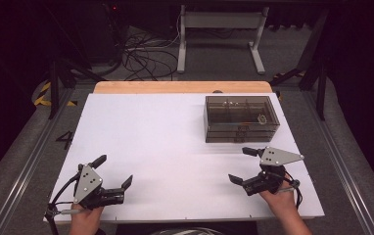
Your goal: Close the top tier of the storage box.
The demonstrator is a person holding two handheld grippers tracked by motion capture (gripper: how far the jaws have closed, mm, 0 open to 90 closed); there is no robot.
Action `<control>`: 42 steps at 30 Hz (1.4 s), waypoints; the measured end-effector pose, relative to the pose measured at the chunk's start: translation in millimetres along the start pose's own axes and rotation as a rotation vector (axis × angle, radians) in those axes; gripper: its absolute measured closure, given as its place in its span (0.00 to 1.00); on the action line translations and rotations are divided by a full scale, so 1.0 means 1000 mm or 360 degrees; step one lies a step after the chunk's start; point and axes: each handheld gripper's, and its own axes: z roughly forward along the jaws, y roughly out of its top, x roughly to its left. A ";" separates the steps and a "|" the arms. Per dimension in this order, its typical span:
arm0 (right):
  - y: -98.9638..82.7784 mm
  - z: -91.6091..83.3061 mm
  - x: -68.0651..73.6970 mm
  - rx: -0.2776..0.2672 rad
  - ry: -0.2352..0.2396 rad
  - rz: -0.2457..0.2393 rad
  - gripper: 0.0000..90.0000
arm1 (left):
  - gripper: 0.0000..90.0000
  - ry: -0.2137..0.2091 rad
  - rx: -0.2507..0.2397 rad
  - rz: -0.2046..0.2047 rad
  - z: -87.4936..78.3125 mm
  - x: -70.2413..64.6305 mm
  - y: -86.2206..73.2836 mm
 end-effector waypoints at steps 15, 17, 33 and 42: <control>-0.019 0.010 0.005 0.0013 0.0022 -0.0010 0.00 | 0.01 0.0000 0.0003 -0.0001 0.001 0.001 -0.001; -0.023 0.012 0.006 0.0025 0.0034 -0.0006 0.00 | 0.01 -0.0001 0.0005 -0.0004 0.001 0.001 -0.001; -0.037 0.022 0.003 0.0092 0.0011 0.0007 0.00 | 0.01 -0.0003 0.0008 -0.0006 0.002 0.002 -0.002; -0.037 0.024 0.001 0.0065 0.0049 0.0005 0.00 | 0.01 -0.0003 0.0021 -0.0009 0.004 0.005 -0.004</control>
